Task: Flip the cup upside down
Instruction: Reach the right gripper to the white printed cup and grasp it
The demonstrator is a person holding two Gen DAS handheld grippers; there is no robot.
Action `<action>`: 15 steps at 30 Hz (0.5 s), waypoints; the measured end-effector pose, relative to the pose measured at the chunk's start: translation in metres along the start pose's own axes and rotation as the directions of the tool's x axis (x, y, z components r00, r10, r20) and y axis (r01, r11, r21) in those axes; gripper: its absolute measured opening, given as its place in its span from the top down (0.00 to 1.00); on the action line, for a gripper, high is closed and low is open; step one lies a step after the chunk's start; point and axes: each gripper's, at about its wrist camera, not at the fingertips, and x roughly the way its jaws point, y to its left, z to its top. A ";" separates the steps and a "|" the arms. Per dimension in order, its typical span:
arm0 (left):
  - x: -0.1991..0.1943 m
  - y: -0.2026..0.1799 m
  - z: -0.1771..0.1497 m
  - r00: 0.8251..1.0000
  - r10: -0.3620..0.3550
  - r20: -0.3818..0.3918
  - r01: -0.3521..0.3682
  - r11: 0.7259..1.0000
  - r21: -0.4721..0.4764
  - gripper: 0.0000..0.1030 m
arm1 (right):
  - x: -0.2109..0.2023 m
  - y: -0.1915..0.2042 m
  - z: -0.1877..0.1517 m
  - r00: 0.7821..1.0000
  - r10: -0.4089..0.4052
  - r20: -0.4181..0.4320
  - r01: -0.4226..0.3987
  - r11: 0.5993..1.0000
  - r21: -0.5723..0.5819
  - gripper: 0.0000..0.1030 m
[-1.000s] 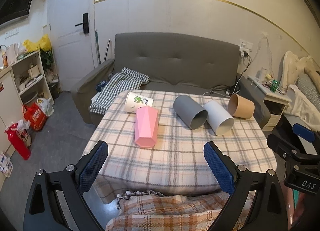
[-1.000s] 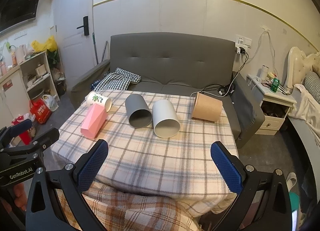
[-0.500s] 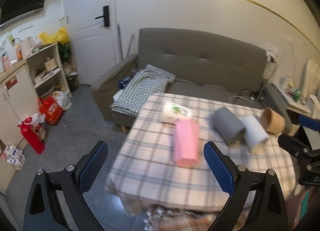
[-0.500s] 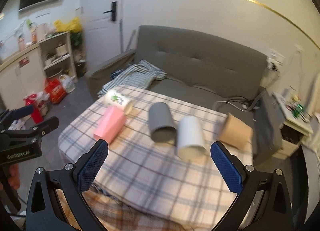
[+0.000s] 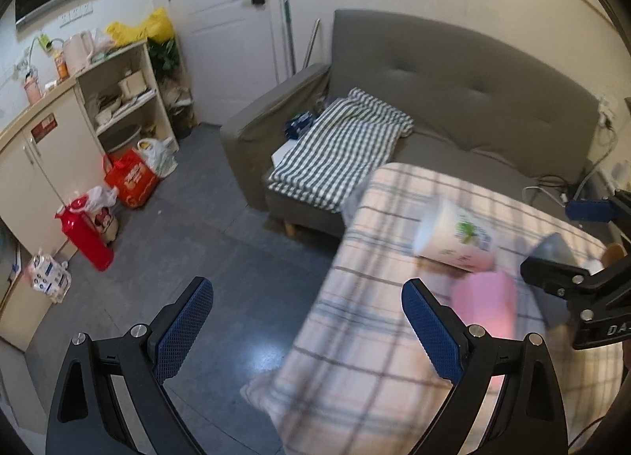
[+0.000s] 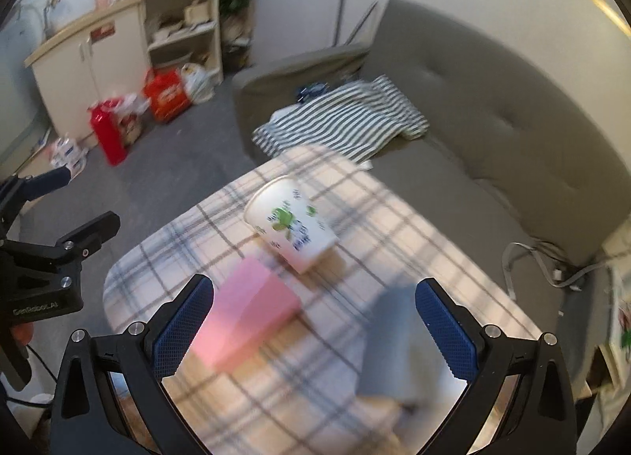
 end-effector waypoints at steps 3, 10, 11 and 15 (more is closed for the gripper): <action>0.021 0.006 0.007 1.000 0.022 -0.022 -0.022 1.000 -0.020 0.04 | 0.039 0.001 0.016 0.997 0.013 -0.079 -0.016 0.999 -0.034 0.00; 0.049 0.013 0.015 0.998 0.022 -0.054 -0.025 0.998 -0.053 0.04 | 0.104 0.005 0.038 0.981 0.026 -0.194 -0.052 0.990 -0.131 0.00; 0.052 0.013 0.016 0.998 0.017 -0.059 -0.020 0.998 -0.053 0.04 | 0.112 0.007 0.040 0.980 0.020 -0.200 -0.049 0.989 -0.142 0.00; 0.061 0.011 0.014 0.997 0.010 -0.076 -0.014 0.999 -0.050 0.04 | 0.132 0.015 0.043 0.976 -0.019 -0.217 -0.024 0.981 -0.192 0.02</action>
